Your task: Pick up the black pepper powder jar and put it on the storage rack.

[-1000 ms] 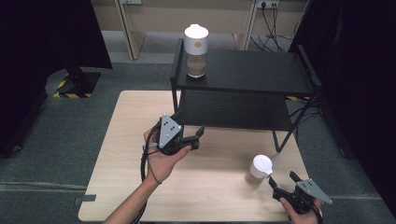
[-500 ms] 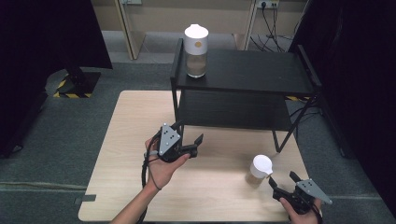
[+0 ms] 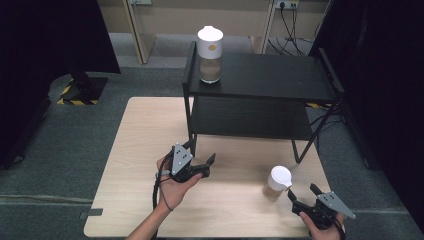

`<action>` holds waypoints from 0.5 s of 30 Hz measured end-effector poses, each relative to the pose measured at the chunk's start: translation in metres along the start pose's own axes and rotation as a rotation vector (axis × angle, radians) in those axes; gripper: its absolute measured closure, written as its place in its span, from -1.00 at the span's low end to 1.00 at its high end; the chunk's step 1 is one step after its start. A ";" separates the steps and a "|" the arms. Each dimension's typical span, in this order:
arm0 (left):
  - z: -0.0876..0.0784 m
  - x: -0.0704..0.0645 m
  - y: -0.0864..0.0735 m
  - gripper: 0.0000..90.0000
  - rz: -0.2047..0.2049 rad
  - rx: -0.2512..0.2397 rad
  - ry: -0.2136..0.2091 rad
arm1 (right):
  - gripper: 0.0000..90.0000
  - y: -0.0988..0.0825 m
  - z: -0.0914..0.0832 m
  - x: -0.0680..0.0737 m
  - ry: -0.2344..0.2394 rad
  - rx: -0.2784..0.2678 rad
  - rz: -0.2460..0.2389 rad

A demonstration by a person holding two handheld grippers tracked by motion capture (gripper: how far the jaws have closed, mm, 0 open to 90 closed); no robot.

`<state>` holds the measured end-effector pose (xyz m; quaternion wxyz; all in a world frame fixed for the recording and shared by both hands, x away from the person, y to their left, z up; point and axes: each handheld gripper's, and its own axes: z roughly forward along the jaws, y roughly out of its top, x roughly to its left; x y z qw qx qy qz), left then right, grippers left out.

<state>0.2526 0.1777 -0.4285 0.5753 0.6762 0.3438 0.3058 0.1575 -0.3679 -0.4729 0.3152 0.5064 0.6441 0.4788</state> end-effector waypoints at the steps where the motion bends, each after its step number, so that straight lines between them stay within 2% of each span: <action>1: 0.000 0.000 0.000 -0.71 0.000 0.000 0.000 | -0.77 0.000 0.000 0.000 0.000 0.000 -0.001; 15: 0.000 -0.003 -0.039 -0.71 -0.029 0.083 0.015 | -0.77 0.000 0.000 0.000 -0.001 0.001 0.000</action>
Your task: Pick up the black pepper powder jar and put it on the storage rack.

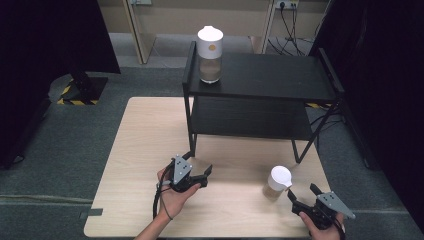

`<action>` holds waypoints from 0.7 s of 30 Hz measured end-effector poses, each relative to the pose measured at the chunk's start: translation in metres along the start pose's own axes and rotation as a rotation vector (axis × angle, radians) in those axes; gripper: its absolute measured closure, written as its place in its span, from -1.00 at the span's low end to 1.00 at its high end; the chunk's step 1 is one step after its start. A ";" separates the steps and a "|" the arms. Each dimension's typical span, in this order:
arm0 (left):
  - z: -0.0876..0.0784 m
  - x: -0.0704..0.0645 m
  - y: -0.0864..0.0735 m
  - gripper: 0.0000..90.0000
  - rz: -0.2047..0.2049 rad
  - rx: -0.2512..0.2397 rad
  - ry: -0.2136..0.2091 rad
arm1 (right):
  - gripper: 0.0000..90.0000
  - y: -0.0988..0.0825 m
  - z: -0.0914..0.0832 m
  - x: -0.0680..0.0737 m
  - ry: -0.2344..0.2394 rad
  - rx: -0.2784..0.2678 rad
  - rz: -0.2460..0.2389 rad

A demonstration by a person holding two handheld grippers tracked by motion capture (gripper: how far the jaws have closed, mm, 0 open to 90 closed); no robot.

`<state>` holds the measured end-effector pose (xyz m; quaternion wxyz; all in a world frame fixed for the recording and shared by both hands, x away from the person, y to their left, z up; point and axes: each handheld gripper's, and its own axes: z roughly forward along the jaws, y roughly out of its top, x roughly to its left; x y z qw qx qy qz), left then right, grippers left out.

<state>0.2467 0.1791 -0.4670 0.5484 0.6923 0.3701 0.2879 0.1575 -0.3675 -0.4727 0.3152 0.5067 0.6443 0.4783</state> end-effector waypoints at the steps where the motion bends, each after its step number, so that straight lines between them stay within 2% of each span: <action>1: 0.000 0.000 -0.003 -0.71 -0.002 0.003 -0.001 | -0.77 0.000 0.000 0.000 0.000 0.000 0.000; 13: 0.002 0.000 -0.023 -0.71 -0.022 0.032 -0.006 | -0.77 0.000 0.000 0.000 0.000 -0.001 0.000; 21: 0.004 -0.002 -0.023 -0.71 -0.026 0.041 -0.002 | -0.77 -0.001 -0.001 0.000 0.003 -0.004 -0.006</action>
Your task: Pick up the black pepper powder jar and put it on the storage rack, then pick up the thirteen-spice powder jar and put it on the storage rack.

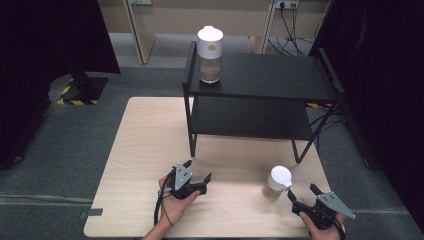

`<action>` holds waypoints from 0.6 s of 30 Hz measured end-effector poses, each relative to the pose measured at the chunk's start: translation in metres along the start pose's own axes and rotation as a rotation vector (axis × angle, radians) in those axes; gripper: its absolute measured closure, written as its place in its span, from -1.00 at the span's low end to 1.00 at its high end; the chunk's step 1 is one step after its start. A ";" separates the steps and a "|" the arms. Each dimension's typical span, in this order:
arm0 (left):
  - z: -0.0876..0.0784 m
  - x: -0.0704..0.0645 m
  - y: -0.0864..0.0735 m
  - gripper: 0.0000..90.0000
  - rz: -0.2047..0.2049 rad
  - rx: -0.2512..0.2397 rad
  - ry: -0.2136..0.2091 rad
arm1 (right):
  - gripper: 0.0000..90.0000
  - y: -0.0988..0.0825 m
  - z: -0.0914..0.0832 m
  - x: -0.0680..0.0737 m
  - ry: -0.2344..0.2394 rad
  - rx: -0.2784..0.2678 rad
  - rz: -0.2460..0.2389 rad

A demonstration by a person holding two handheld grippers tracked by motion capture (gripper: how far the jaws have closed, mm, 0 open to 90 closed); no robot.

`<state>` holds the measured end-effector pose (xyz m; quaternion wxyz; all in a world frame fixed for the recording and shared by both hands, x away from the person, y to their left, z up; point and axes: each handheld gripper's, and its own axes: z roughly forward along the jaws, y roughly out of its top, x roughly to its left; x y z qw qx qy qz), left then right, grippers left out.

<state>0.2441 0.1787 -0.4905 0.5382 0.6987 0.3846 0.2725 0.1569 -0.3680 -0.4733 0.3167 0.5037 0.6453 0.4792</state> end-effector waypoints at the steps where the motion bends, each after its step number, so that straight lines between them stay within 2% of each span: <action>1: 0.000 0.000 0.000 -0.71 -0.002 -0.001 0.001 | -0.77 0.000 0.000 0.000 0.002 0.000 0.002; 18: -0.001 -0.001 -0.001 -0.71 0.005 -0.005 0.001 | -0.78 -0.001 -0.001 -0.002 0.011 -0.003 0.010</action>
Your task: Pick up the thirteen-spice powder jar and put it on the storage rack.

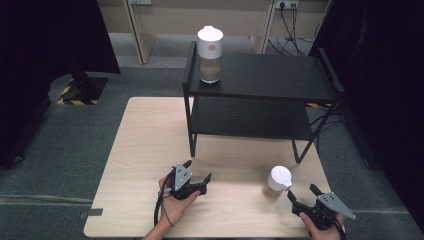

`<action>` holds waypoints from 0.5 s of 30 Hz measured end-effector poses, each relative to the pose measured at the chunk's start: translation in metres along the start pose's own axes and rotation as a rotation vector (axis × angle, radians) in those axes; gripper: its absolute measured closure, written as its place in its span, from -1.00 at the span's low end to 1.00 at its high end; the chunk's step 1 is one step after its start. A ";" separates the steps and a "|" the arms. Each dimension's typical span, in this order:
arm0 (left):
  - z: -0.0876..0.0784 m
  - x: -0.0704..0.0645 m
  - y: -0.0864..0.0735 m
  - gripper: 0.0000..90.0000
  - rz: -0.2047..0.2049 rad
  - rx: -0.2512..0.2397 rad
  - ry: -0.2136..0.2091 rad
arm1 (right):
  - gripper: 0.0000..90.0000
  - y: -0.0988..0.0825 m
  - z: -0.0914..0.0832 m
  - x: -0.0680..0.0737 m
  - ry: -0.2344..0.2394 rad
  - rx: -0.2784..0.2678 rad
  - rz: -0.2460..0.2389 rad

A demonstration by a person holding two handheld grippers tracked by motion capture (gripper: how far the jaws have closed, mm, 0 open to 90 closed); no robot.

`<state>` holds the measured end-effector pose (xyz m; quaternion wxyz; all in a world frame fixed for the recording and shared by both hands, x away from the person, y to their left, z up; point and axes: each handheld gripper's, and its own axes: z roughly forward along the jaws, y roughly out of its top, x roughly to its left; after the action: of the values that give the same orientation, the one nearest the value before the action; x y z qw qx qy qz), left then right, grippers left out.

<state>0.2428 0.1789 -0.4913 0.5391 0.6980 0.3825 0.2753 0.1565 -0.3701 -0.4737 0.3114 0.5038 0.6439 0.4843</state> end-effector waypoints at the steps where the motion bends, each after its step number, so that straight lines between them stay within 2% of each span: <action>1: 0.000 0.000 0.000 -0.71 0.001 0.000 -0.001 | -0.78 0.000 0.000 0.000 0.002 -0.001 0.000; 9: 0.000 -0.002 0.001 -0.71 0.010 0.003 0.004 | -0.78 -0.002 -0.001 -0.001 0.010 -0.011 -0.010; 15: 0.000 0.000 0.000 -0.71 -0.003 0.001 0.002 | -0.78 -0.004 -0.002 -0.002 0.032 -0.024 -0.038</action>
<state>0.2427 0.1786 -0.4911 0.5388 0.6975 0.3842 0.2750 0.1539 -0.3725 -0.4769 0.3164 0.4798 0.6524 0.4939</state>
